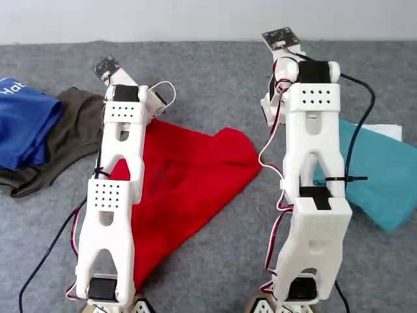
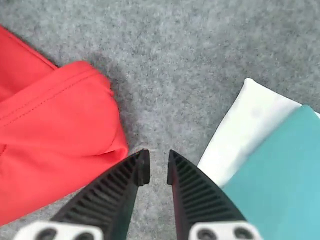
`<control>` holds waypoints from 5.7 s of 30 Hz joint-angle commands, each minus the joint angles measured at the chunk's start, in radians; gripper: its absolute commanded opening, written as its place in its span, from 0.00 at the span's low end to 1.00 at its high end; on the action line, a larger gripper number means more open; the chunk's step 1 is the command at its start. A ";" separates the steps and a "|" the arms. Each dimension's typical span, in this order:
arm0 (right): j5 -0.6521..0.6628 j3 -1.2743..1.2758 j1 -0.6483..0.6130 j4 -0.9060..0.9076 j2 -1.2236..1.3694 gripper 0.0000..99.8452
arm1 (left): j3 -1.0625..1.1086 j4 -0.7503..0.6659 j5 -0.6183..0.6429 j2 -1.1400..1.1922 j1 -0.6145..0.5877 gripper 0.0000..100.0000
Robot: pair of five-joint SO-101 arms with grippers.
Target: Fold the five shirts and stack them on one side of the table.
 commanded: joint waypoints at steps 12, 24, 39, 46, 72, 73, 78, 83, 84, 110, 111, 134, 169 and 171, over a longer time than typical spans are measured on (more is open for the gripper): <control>-0.005 -0.005 0.013 -0.015 -0.024 0.08 | -0.036 0.167 0.029 0.009 -0.048 0.10; -0.009 -0.005 0.002 -0.015 -0.015 0.08 | -0.038 0.184 0.031 0.009 -0.044 0.17; 0.029 0.002 -0.162 0.102 -0.021 0.08 | -0.160 0.216 -0.095 0.000 -0.084 0.01; -0.186 -0.032 -0.464 0.082 -0.016 0.13 | -0.437 0.285 -0.106 0.002 -0.121 0.01; -0.097 0.451 -0.381 0.105 0.025 0.01 | -0.447 0.282 -0.101 0.097 -0.135 0.01; -0.075 0.543 -0.360 0.105 -0.024 0.01 | -0.447 0.282 -0.101 0.118 -0.135 0.01; 0.005 0.908 -0.154 0.097 -0.282 0.01 | -0.458 0.261 -0.101 0.184 -0.135 0.01; 0.064 0.855 0.018 0.088 -0.456 0.01 | -0.473 0.253 -0.101 0.187 -0.121 0.01; 0.057 0.809 -0.018 0.090 -0.470 0.01 | -0.473 0.252 -0.101 0.187 -0.117 0.01; -0.232 0.318 -0.608 -0.022 0.177 0.01 | -0.473 0.245 -0.101 0.184 -0.129 0.01; -0.235 0.318 -0.596 -0.001 0.196 0.01 | -0.473 0.245 -0.101 0.184 -0.129 0.01; -0.018 0.755 0.154 0.101 -0.226 0.01 | -0.473 0.242 -0.101 0.186 -0.130 0.01; -0.020 -0.163 0.059 -0.549 0.315 0.01 | -0.473 0.242 -0.101 0.186 -0.129 0.01; -0.020 -0.275 0.074 -0.545 0.357 0.01 | -0.473 0.242 -0.101 0.186 -0.129 0.01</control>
